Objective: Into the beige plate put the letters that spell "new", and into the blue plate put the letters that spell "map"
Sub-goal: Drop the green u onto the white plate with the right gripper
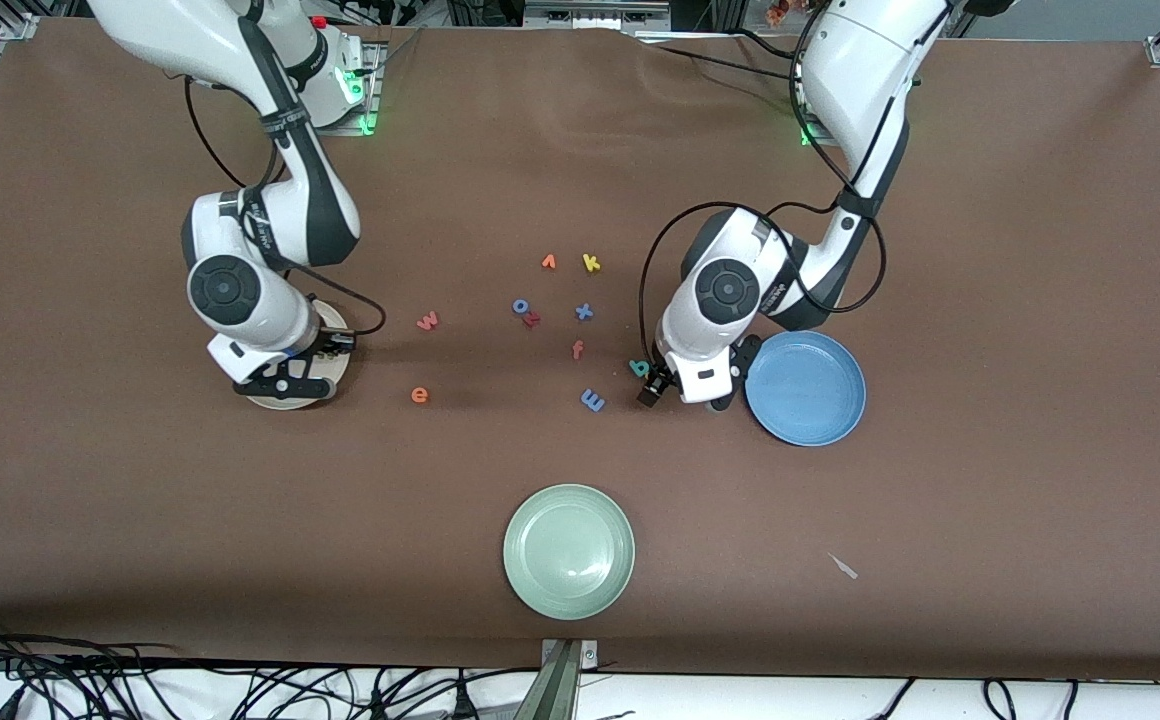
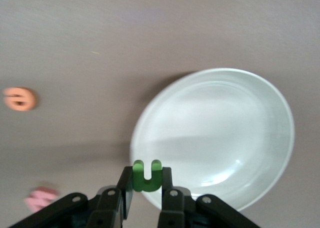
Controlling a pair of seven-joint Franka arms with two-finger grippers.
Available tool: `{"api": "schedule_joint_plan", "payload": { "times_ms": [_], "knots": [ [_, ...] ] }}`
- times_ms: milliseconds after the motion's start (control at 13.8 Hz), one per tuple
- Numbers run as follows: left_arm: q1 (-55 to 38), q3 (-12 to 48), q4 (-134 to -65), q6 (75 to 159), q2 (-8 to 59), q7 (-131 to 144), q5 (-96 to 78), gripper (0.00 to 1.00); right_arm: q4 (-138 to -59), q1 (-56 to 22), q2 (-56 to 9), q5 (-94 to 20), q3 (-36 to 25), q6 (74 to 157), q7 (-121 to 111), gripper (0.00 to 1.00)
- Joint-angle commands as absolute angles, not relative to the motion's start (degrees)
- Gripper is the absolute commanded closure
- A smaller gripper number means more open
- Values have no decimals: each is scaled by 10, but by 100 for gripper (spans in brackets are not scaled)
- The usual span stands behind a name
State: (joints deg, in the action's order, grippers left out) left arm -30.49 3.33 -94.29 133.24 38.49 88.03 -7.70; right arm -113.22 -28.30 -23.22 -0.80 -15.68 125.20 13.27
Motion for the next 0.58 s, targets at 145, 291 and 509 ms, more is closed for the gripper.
{"api": "schedule_joint_plan", "payload": {
  "times_ms": [145, 291, 509],
  "knots": [
    [-316, 24, -933, 1338, 402, 893, -83, 11, -1135, -258, -253, -13, -160, 1259, 99, 36],
    [-316, 24, -933, 1339, 405, 892, -82, 11, -1120, -262, -251, -15, -158, 1252, 105, 0],
    [-314, 25, -933, 1339, 408, 893, -63, 12, -1086, -265, -253, -52, -135, 1248, 146, 0]
  ]
}}
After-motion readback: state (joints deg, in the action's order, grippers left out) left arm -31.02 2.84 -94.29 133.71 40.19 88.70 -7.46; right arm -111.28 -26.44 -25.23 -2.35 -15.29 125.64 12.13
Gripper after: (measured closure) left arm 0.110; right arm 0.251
